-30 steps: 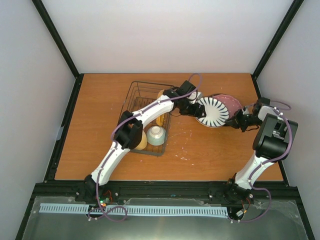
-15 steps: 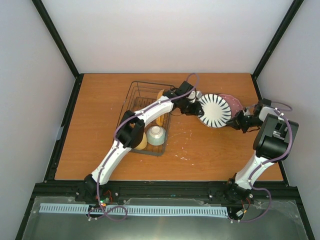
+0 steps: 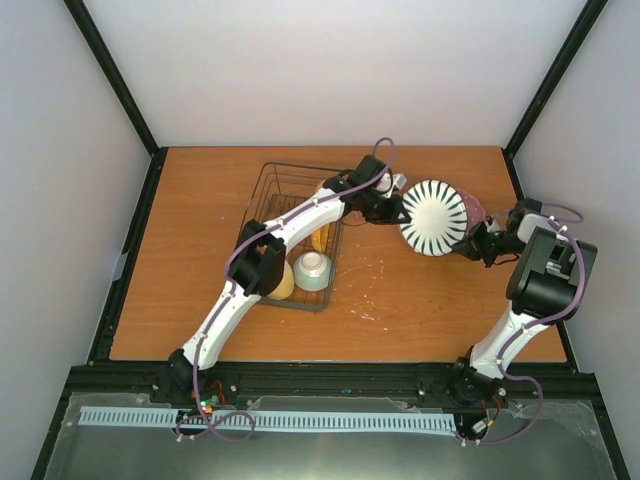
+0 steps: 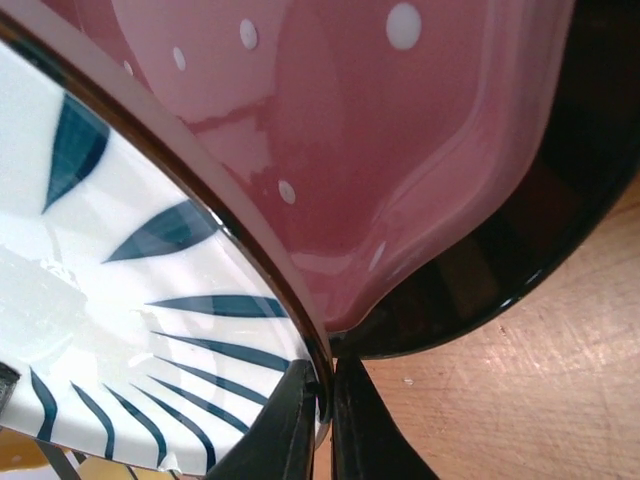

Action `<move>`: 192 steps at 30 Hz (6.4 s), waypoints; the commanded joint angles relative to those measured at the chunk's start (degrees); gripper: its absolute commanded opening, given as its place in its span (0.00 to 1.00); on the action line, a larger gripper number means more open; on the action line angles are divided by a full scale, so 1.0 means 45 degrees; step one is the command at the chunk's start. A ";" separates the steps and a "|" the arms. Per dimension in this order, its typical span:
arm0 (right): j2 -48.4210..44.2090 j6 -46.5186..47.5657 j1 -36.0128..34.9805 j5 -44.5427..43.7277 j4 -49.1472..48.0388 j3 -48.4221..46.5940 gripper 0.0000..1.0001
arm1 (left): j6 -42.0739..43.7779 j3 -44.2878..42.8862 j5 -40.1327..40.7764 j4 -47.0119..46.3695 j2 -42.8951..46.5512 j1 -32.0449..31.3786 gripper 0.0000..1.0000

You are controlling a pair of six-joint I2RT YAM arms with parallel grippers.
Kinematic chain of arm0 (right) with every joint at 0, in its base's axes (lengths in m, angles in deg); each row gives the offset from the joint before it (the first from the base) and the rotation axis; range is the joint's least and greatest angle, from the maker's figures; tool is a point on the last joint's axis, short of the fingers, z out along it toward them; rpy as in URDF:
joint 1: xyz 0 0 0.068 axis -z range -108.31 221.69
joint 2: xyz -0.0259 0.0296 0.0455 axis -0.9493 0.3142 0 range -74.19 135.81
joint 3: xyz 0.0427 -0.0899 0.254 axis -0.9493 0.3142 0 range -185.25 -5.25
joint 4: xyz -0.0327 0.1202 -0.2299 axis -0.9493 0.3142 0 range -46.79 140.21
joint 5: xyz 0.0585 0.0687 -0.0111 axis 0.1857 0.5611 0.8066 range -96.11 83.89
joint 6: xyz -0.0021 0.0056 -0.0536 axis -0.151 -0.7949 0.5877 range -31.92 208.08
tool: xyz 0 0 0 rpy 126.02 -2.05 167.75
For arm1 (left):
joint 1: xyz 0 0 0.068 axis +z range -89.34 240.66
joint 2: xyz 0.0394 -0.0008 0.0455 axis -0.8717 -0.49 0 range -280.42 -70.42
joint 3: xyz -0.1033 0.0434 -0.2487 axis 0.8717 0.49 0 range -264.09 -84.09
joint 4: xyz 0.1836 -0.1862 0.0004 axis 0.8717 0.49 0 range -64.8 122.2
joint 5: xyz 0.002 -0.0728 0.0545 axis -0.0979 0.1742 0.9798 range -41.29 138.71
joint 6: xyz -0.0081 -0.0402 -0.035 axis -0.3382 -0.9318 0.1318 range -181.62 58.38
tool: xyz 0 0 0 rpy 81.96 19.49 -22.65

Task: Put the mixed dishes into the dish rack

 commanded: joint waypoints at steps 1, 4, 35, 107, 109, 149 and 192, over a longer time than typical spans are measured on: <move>-0.0166 -0.0016 -0.0212 0.1063 0.0451 -0.0359 0.06 | 0.0641 0.0063 0.1236 0.0299 0.1210 -0.0241 0.01; -0.0139 -0.0003 -0.0210 0.0978 0.0454 -0.0411 0.28 | 0.0826 0.0082 0.1854 0.0595 0.1870 -0.0218 0.01; -0.3344 -0.0535 -0.1311 -0.1298 -0.0344 0.1849 0.68 | 0.3025 -0.0583 1.4290 0.5451 1.0550 -0.0155 0.01; -0.3216 -0.0154 -0.2147 -0.1647 0.0356 0.1487 0.67 | 0.2248 0.5237 1.2745 0.6575 0.6584 0.0800 0.72; -0.3213 -0.0153 -0.2147 -0.1650 0.0339 0.1511 0.67 | 0.2256 0.4897 1.3024 0.6730 0.6524 0.0778 0.90; -0.3662 -0.0815 -0.2128 -0.2499 0.0492 0.0767 0.65 | 0.0992 0.7470 1.4637 0.5810 0.7800 0.1793 0.35; -0.4064 -0.1905 0.0495 -0.3266 0.0122 0.1290 0.66 | 0.1142 0.2374 1.4119 0.4607 0.8320 0.1420 1.00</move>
